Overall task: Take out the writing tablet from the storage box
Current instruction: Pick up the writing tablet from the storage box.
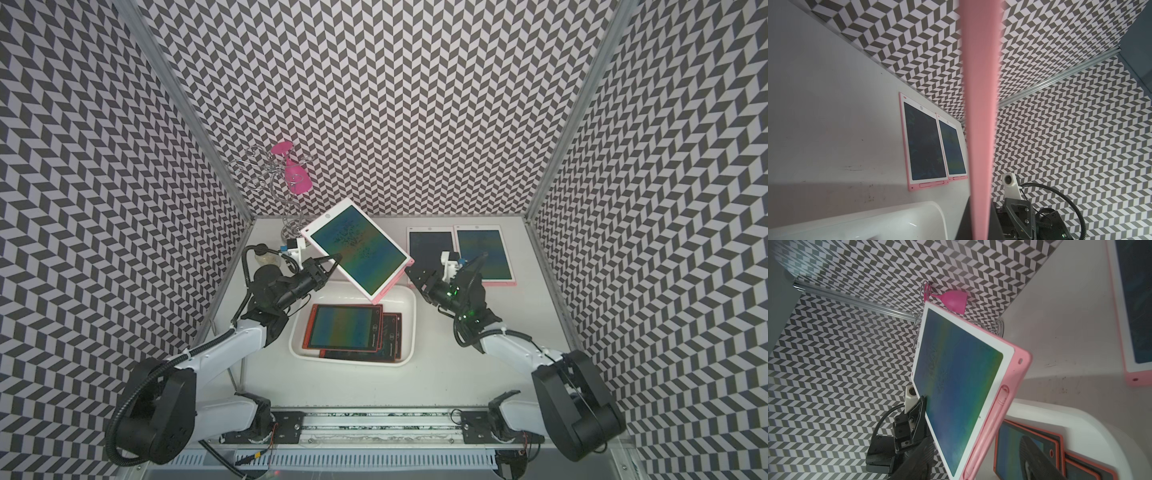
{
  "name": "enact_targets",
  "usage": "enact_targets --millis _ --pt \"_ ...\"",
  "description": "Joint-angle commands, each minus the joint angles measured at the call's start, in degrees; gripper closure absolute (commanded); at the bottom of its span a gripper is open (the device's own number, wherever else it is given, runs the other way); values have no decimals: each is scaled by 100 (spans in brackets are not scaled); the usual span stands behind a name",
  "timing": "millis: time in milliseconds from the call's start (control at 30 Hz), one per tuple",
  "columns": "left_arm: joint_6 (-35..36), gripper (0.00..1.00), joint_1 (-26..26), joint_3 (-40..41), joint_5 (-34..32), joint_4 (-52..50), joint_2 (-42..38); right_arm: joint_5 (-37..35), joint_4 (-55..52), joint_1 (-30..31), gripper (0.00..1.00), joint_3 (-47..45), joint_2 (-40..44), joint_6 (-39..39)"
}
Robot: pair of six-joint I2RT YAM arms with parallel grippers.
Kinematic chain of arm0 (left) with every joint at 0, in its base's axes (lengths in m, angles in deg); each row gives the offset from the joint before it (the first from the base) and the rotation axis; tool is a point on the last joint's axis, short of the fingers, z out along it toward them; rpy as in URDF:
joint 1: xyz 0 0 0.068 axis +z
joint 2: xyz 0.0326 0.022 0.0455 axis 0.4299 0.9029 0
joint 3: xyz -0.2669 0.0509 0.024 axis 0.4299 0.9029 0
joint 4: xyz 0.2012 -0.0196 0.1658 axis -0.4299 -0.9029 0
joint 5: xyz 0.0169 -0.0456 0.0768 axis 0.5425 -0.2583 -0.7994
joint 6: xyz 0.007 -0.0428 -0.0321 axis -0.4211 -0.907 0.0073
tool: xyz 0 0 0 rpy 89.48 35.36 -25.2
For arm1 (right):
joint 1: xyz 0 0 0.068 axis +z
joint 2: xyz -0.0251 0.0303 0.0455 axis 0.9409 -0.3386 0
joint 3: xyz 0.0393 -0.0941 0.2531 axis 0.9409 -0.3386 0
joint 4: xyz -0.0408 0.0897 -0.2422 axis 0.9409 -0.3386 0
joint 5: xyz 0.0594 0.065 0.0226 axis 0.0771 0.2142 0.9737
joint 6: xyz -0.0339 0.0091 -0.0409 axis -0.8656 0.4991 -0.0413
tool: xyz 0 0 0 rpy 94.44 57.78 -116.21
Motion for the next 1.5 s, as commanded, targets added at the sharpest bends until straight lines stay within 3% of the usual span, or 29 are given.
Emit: enact_targets --millis 0,200,433,667,867,1467 --pt "235 100 125 -342 454 -109 -82 -123 -334 -188 30 -115 408 -691" --pt "640 100 393 -883 1349 -641 216 554 -1506 -1034 23 268 624 -2416" --pt "1216 100 442 -1709 2552 -1086 1100 1743 -3566 -1296 23 1850 -283 -4643" --pt "1498 100 526 -2133 2937 -1268 1497 2701 -3240 -1299 27 2256 -936 -4720" --pt "1183 100 482 -2208 3288 -857 1865 2901 -3136 -1294 28 2416 -1294 -4749" --pt "1403 100 237 -2433 3640 -1202 2079 2888 -3086 -1292 32 2506 -1741 -4700"
